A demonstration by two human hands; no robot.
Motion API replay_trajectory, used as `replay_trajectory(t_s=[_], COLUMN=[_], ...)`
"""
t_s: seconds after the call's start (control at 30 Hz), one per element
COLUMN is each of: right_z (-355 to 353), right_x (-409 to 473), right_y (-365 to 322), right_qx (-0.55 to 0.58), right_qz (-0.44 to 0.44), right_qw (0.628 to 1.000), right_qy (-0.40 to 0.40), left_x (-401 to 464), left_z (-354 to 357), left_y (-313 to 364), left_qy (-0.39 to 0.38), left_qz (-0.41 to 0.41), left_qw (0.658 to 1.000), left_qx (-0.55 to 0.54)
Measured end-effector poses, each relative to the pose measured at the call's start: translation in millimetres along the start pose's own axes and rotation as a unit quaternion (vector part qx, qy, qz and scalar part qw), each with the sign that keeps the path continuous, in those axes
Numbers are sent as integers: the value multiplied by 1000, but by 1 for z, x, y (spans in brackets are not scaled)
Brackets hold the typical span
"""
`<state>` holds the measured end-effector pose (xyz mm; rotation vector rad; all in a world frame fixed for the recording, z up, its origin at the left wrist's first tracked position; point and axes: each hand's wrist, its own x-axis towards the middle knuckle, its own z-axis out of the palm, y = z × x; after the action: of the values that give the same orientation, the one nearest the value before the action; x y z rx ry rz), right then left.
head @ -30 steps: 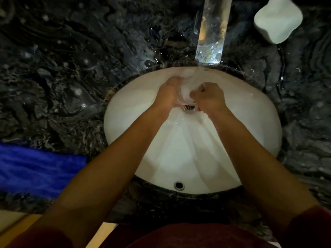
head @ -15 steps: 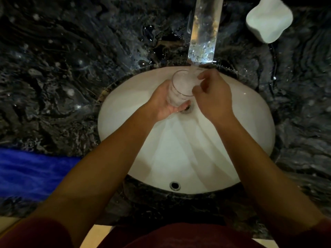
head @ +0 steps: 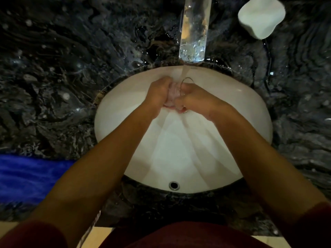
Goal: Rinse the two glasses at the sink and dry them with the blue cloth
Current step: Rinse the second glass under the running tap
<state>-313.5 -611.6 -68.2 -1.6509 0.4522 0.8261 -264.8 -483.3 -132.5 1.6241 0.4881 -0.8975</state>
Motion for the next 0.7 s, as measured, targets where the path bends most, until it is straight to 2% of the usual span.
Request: replay_trajectory(t_s=[0.07, 0.13, 0.2, 0.27, 0.43, 0.53, 0.63, 0.7], right_z=[-3, -4, 1, 6, -6, -6, -6, -6], right_x=[-4, -2, 0, 0, -4, -9, -13, -14], right_y=[3, 7, 7, 9, 16, 16, 22, 32], right_qx=[-3, -25, -91, -143, -144, -42, 88, 65], right_qz=[-21, -38, -73, -96, -51, -90, -109, -125], right_qw=[1000, 999, 993, 985, 988, 994, 981, 962], right_qy=[-14, 11, 23, 20, -17, 52, 134, 233], left_x=[-3, -5, -8, -6, -13, -14, -10, -7], left_z=[-2, 0, 3, 5, 1, -9, -12, -8], left_y=[2, 2, 5, 6, 7, 8, 12, 13], left_qy=[-22, -39, -44, -39, -89, -107, -126, -131], left_qz=[-2, -36, -72, -77, -70, -84, -90, -98], left_qw=[999, 999, 996, 996, 991, 988, 985, 982], left_qx=[31, 11, -29, -16, 78, 78, 80, 96])
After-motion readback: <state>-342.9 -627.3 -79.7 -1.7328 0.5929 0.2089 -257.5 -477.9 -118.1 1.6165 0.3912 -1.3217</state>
